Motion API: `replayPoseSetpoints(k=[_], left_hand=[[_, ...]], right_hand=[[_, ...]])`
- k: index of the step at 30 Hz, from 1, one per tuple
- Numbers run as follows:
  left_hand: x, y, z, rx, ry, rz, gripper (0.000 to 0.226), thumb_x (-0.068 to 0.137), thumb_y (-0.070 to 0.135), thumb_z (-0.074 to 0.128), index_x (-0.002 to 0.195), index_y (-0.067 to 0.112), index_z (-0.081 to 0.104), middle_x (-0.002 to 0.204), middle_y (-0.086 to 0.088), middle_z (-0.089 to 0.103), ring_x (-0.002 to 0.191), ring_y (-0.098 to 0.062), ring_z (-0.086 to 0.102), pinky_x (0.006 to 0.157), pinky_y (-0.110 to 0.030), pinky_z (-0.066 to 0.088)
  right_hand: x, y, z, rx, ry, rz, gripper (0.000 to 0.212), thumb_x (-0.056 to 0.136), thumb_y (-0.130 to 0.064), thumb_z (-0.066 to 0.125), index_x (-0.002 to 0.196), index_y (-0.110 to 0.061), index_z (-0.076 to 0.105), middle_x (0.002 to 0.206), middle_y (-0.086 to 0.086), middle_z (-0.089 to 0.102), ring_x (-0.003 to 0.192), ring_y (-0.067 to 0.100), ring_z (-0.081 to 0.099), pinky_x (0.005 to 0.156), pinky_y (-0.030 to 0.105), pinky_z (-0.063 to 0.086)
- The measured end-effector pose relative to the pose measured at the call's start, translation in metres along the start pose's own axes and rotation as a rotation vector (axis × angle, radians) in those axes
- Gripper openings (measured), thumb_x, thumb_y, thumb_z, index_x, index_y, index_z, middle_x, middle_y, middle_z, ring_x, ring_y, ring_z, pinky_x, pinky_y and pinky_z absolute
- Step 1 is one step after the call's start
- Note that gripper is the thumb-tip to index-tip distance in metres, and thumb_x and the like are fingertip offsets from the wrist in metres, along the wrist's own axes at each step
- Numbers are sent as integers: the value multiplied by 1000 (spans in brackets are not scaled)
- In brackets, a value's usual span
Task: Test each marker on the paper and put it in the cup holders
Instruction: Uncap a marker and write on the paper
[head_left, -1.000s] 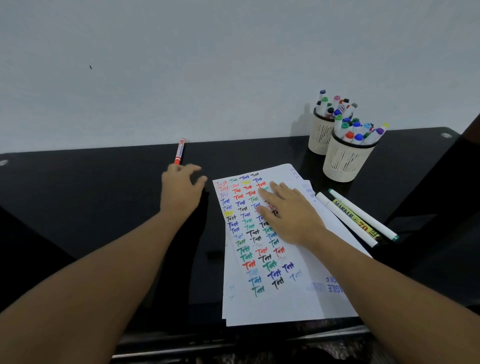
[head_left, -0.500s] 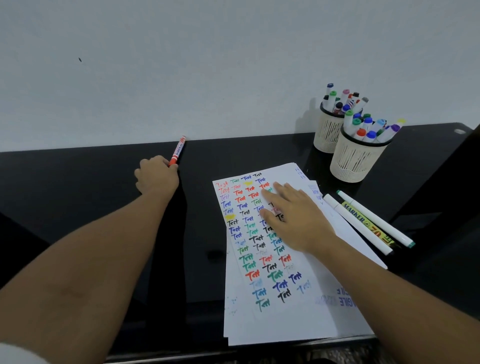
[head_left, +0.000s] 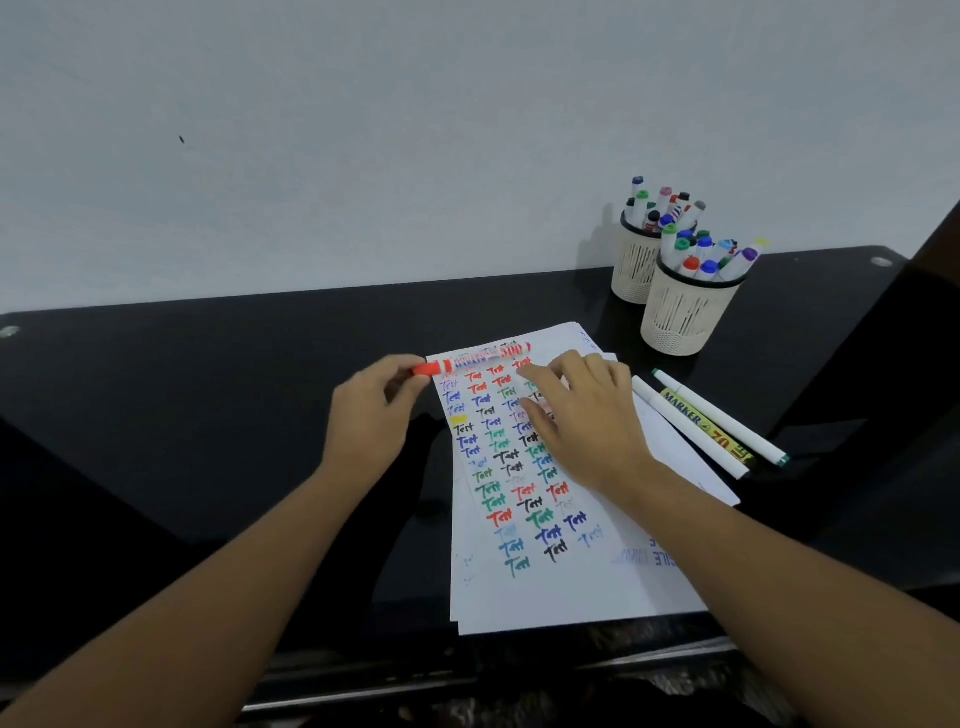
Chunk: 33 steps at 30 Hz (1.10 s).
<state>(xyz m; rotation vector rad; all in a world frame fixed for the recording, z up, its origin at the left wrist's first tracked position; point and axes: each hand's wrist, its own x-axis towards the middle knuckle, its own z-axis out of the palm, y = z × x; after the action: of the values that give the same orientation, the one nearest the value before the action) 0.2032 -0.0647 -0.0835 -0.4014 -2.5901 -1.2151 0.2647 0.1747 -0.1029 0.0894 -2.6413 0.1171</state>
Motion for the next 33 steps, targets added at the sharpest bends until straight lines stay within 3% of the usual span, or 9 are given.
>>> replayPoseSetpoints(k=[2, 4, 8, 10, 12, 18, 23, 28, 33], left_hand=[[-13, 3, 5, -12, -56, 41, 23, 96, 27, 66, 119, 27, 70, 107, 17, 71, 96, 3, 64, 86, -18, 52], [-22, 3, 9, -35, -92, 72, 27, 96, 31, 65, 122, 26, 70, 108, 16, 71, 97, 0, 66, 87, -27, 57], [-37, 6, 17, -105, -93, 139, 27, 96, 28, 66, 122, 23, 71, 106, 17, 71, 96, -1, 66, 84, -31, 58], [-41, 7, 19, -110, -89, 156, 29, 96, 28, 67, 124, 23, 70, 107, 17, 71, 95, -2, 67, 84, -30, 58], [-43, 8, 20, -85, -89, 170, 31, 96, 27, 67, 127, 23, 69, 106, 17, 70, 94, -3, 67, 82, -29, 58], [-43, 10, 21, 56, -134, 226, 32, 96, 28, 67, 127, 22, 69, 86, 29, 53, 84, -8, 61, 75, -30, 55], [-43, 12, 22, 133, -184, 264, 27, 98, 33, 63, 119, 19, 71, 90, 16, 55, 86, -8, 58, 77, -30, 53], [-42, 9, 23, 152, -215, 258, 28, 99, 35, 61, 123, 23, 69, 98, 14, 56, 91, -5, 56, 82, -27, 52], [-36, 1, 29, 195, -168, 162, 27, 99, 36, 61, 124, 26, 65, 112, 10, 65, 100, -2, 50, 86, -24, 47]], right_hand=[[2, -4, -7, -26, 49, -74, 35, 100, -44, 59, 132, -29, 63, 115, -1, 60, 106, 21, 54, 94, 38, 28], [7, -9, -12, -4, 19, -154, 41, 99, -47, 58, 135, -28, 61, 128, 1, 59, 120, 24, 53, 107, 42, 25], [20, -14, -18, 47, -253, -273, 42, 105, -52, 45, 141, -32, 55, 145, -4, 54, 139, 19, 44, 125, 47, 11], [23, -16, -21, 101, -379, -251, 38, 108, -49, 41, 139, -30, 52, 135, -5, 60, 128, 18, 54, 117, 39, 29], [25, -17, -22, 180, -481, -204, 34, 109, -45, 41, 138, -28, 50, 125, -4, 62, 113, 17, 58, 93, 30, 44], [23, -17, -22, 112, -463, -253, 40, 110, -51, 31, 137, -33, 54, 112, -9, 64, 100, 12, 58, 86, 32, 50], [21, -15, -24, 26, -424, -277, 40, 106, -60, 28, 118, -38, 59, 93, -13, 67, 83, 10, 64, 70, 29, 53], [17, -13, -29, -4, -434, -230, 40, 105, -64, 29, 130, -45, 54, 90, -13, 69, 79, 9, 64, 56, 24, 38], [17, -14, -30, 86, -471, -72, 46, 107, -47, 40, 150, -35, 29, 98, -9, 66, 80, 12, 64, 66, 31, 55]])
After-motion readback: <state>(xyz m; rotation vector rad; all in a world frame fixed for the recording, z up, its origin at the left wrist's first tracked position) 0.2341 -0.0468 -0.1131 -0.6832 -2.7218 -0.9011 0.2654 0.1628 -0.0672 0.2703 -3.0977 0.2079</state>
